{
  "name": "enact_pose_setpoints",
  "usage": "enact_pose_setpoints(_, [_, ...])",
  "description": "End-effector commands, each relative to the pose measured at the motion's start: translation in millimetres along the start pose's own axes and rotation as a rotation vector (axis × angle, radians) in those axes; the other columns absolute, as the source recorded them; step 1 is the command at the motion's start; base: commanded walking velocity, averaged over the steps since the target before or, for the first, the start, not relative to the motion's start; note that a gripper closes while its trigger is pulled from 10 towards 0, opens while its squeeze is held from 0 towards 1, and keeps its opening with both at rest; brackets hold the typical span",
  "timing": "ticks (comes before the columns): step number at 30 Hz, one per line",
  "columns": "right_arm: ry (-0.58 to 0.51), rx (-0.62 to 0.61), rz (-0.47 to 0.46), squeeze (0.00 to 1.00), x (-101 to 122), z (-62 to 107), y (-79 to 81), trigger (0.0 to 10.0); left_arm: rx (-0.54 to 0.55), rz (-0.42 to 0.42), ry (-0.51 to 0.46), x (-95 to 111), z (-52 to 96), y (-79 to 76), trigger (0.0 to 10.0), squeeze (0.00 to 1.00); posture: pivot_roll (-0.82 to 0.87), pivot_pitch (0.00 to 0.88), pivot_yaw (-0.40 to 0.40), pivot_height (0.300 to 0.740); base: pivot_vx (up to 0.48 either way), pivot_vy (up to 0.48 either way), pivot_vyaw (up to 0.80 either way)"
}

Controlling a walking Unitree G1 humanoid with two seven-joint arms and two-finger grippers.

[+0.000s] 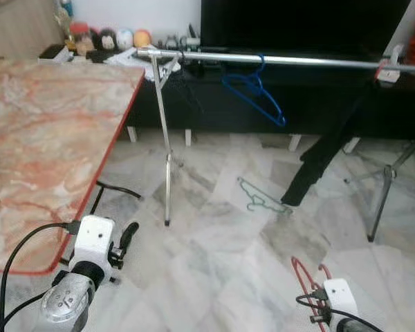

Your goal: Hang hanger

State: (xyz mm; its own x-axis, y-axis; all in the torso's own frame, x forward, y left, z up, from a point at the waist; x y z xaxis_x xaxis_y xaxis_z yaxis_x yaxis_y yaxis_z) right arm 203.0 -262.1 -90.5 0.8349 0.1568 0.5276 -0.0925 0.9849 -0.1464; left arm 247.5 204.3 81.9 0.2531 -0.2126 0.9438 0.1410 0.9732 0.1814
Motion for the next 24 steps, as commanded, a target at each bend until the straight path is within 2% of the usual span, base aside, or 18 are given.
enact_pose_setpoints(1, [-0.015,0.002,-0.013,0.0,5,-0.6,0.7,10.0,0.006,-0.012,0.06,-17,-1.7,3.8,10.0,0.0,0.02,0.079,-0.054,0.74,0.0,0.0,0.0])
enact_pose_setpoints(3, [-0.015,0.001,-0.014,0.0,5,-0.6,0.7,10.0,0.006,-0.002,0.093,-29,-4.4,4.8,10.0,0.0,0.02,0.079,-0.054,0.74,0.0,0.0,0.0])
enact_pose_setpoints(6, [-0.017,0.001,-0.013,0.0,5,-0.8,1.1,10.0,0.002,0.012,0.231,-75,-9.1,5.0,10.0,0.0,0.01,0.078,-0.053,0.74,0.0,0.0,0.0])
enact_pose_setpoints(8, [-0.017,0.001,-0.013,0.0,5,-0.8,1.2,10.0,0.004,0.017,0.248,-80,-8.8,5.0,10.0,0.0,0.01,0.078,-0.053,0.74,0.0,0.0,0.0])
enact_pose_setpoints(9, [-0.018,-0.001,-0.017,0.0,5,-0.7,1.1,10.0,-0.001,0.025,0.295,-95,-7.6,3.9,10.0,0.0,0.01,0.077,-0.052,0.74,0.0,0.0,0.0])
enact_pose_setpoints(11, [-0.018,-0.002,-0.018,0.0,5,-0.7,1.0,10.0,-0.004,0.025,0.315,-101,-7.1,3.4,10.0,0.0,0.01,0.077,-0.052,0.74,0.0,0.0,0.0])
enact_pose_setpoints(12, [-0.017,-0.003,-0.018,0.0,5,-0.7,0.8,10.0,-0.008,0.024,0.351,-112,-6.1,2.5,10.0,0.0,0.01,0.074,-0.055,0.74,0.0,0.0,0.0])
enact_pose_setpoints(13, [-0.017,-0.003,-0.018,0.0,5,-0.7,0.8,10.0,-0.008,0.024,0.351,-112,-6.1,2.5,10.0,0.0,0.01,0.074,-0.055,0.74,0.0,0.0,0.0])
enact_pose_setpoints(18, [-0.015,-0.001,-0.015,0.0,5,-0.7,0.8,10.0,-0.009,0.022,0.452,-145,-5.3,-0.1,10.0,0.0,0.01,0.066,-0.057,0.74,0.0,0.0,0.0])
enact_pose_setpoints(20, [-0.015,-0.001,-0.016,0.0,5,-0.7,0.8,10.0,-0.007,0.025,0.463,-148,-4.6,-0.5,10.0,0.0,0.01,0.066,-0.057,0.74,0.0,0.0,0.0])
enact_pose_setpoints(24, [-0.017,-0.003,-0.019,0.0,4,-0.6,0.8,10.0,0.039,0.077,0.561,-174,3.9,-0.9,10.0,0.0,0.01,0.064,-0.056,0.74,0.0,0.0,0.0])
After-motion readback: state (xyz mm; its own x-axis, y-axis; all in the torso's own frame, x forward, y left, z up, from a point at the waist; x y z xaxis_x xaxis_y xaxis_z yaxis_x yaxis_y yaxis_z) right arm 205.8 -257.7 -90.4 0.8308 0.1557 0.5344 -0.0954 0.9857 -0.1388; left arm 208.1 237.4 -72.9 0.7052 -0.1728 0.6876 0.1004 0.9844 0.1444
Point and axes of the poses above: a point about 5 cm out from each wrist's last joint towards the gripper, its own z axis pointing back from the gripper into the wrist, its own x axis along the axis of the wrist's last joint, y = z × x, the point moved 3 cm from there along -z, pointing out of the wrist towards the gripper, and after that the axes turned 3 degrees about z, right-handed, at the moved point
